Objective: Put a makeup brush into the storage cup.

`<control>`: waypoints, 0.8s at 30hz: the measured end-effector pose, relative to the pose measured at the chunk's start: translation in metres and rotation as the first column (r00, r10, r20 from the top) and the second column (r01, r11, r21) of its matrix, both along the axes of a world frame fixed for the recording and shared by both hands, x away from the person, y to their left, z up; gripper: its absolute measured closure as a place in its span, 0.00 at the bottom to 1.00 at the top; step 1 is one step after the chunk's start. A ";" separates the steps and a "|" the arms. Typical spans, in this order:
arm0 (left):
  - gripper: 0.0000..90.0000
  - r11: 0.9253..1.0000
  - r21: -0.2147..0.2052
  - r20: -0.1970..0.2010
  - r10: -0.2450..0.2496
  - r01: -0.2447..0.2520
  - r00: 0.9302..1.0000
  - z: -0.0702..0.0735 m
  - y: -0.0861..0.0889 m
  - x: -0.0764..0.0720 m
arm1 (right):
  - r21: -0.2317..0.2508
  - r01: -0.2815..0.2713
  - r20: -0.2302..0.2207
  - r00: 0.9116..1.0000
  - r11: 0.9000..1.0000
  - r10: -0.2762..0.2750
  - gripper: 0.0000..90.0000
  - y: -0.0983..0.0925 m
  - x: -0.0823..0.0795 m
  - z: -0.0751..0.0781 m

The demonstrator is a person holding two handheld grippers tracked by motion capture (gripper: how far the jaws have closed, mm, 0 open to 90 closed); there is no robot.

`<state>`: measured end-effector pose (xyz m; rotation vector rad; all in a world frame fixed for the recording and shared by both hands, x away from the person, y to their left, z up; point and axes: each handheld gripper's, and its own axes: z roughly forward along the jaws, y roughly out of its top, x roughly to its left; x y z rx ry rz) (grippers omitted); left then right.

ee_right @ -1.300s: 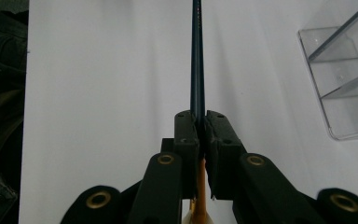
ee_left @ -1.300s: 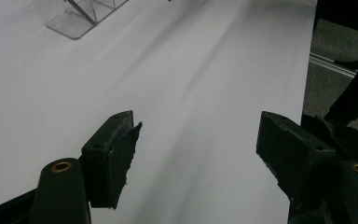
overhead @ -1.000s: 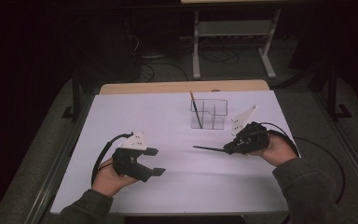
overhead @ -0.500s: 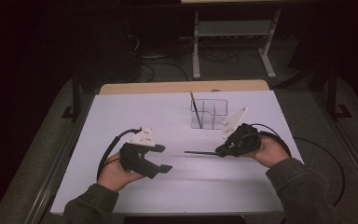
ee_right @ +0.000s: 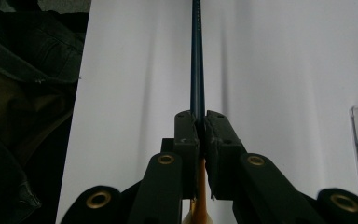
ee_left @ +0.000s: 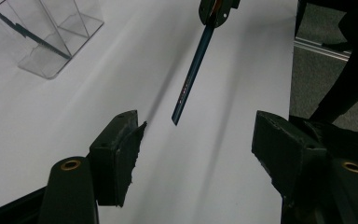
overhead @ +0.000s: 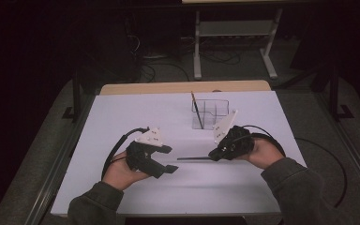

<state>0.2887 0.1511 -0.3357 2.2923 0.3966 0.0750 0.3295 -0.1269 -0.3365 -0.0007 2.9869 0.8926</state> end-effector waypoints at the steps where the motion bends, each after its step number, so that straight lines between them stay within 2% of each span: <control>1: 0.36 1.000 0.005 -0.002 -0.005 0.005 1.000 0.001 0.000 0.000 | -0.002 -0.002 -0.002 1.000 1.000 0.002 0.92 0.001 0.000 0.000; 15: 0.41 0.999 0.019 -0.006 -0.032 0.032 0.999 0.001 -0.008 0.001 | -0.011 -0.049 0.004 0.999 0.999 0.049 0.92 0.018 -0.004 0.005; 24: 0.48 0.998 0.034 -0.011 -0.061 0.061 0.998 0.002 -0.015 0.002 | -0.009 -0.087 0.010 0.996 0.996 0.087 0.92 0.030 -0.007 0.007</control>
